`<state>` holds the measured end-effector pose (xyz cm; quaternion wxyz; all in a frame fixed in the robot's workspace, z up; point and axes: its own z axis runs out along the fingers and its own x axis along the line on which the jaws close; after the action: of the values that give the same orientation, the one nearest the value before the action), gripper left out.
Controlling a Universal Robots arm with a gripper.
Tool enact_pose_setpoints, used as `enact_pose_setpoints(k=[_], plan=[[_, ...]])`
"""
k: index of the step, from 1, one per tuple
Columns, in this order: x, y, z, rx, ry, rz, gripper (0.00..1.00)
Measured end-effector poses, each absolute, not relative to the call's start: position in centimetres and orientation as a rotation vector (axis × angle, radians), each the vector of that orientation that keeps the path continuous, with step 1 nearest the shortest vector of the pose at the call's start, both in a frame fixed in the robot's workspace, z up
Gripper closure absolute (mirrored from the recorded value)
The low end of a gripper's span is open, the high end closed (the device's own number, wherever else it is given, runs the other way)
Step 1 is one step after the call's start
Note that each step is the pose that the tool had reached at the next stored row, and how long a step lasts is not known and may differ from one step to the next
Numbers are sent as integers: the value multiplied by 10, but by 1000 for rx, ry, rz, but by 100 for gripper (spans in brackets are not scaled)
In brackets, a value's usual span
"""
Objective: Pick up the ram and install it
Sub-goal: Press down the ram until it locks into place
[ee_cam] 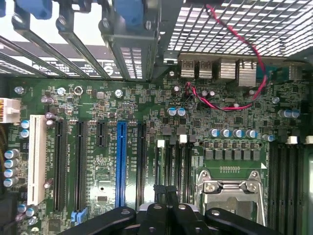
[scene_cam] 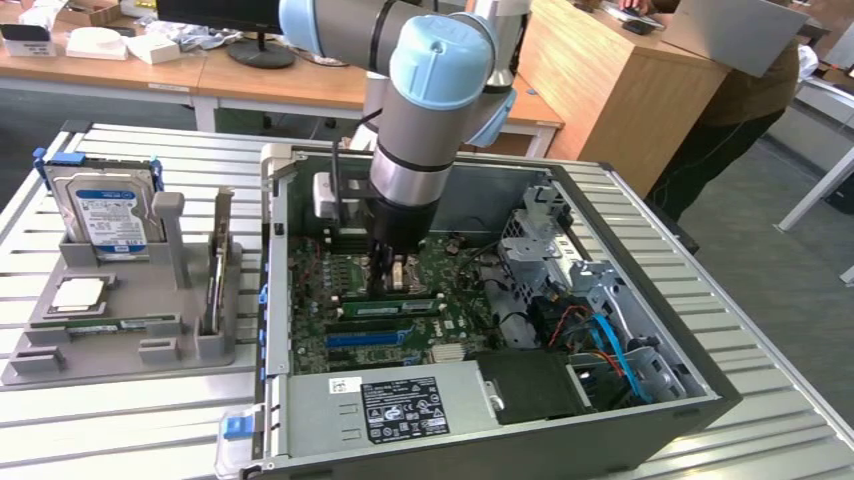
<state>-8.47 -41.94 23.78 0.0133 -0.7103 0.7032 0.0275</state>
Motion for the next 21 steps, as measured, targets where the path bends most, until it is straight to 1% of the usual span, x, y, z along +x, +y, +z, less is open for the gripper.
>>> enact_pose_setpoints(k=[21], plan=[[-84, -419, 297, -2213, 2191, 88, 90]])
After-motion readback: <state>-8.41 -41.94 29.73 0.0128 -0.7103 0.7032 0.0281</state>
